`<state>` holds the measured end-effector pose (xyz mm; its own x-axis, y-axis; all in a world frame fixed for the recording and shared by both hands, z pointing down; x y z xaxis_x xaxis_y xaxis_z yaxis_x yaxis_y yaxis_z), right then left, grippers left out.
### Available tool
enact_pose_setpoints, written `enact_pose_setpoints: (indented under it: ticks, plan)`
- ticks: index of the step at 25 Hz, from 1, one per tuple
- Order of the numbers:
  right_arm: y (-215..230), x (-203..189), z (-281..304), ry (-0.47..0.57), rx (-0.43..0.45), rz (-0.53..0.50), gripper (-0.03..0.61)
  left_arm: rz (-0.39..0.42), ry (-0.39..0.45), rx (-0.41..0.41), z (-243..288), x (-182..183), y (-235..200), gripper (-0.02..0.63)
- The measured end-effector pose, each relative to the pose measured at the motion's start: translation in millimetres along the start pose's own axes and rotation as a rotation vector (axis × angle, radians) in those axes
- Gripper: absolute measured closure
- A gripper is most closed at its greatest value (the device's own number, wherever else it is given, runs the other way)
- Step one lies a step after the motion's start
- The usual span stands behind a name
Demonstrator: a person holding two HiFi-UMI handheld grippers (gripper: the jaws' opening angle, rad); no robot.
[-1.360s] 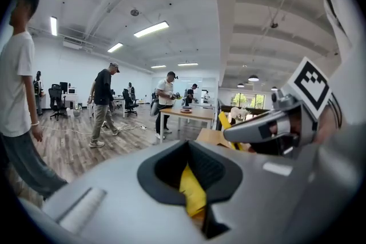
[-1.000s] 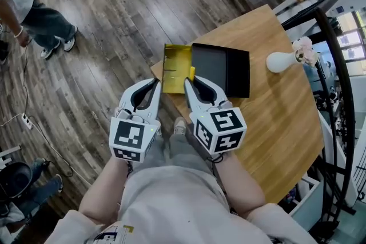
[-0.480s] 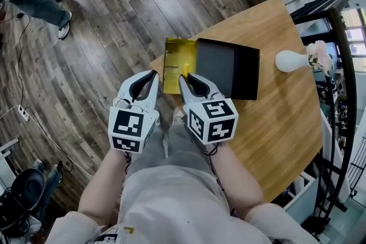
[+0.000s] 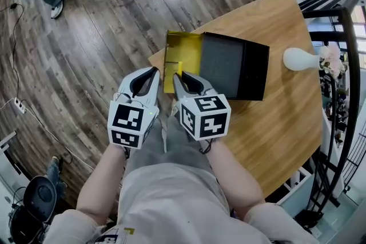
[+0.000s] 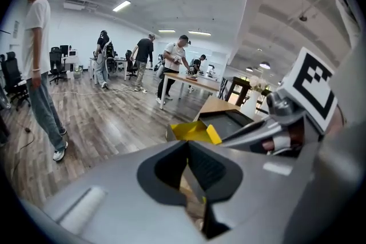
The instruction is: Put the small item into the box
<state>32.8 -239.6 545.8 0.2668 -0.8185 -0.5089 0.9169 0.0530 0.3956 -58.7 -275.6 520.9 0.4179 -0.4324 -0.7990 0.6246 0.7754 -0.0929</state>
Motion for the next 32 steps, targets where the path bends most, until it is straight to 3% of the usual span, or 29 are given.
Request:
enact_pose_setpoints:
  ticks: [8, 13, 21, 32]
  plan:
    - [3.0, -9.9, 32.1, -0.112, -0.020, 0.012, 0.535, -0.044, -0.031, -0.018, 19.1, -17.5, -8.8, 0.611]
    - [13.6, -16.8, 44.5, -0.148, -0.083, 0.106, 0.534, -0.058, -0.052, -0.030, 24.9, -26.9, -14.9, 0.611]
    - [13.5, -22.5, 58.3, -0.215, -0.104, 0.135, 0.534, -0.071, -0.084, -0.044, 29.6, -41.4, -20.1, 0.611]
    - [15.2, -21.7, 58.6, -0.195, -0.106, 0.146, 0.535, -0.075, -0.089, -0.052, 28.2, -46.2, -16.4, 0.611]
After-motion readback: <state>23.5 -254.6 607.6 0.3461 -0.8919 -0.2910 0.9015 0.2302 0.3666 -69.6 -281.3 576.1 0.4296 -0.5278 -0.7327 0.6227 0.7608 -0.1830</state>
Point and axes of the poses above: the fingertips, and each gripper's own axes: z forward along the fingers, y to its right, x out of its top, the point moved 4 cm from there along -z, backward along the fingers, and after that the axes turned 8 degrees about z, right-handed, at the moved point
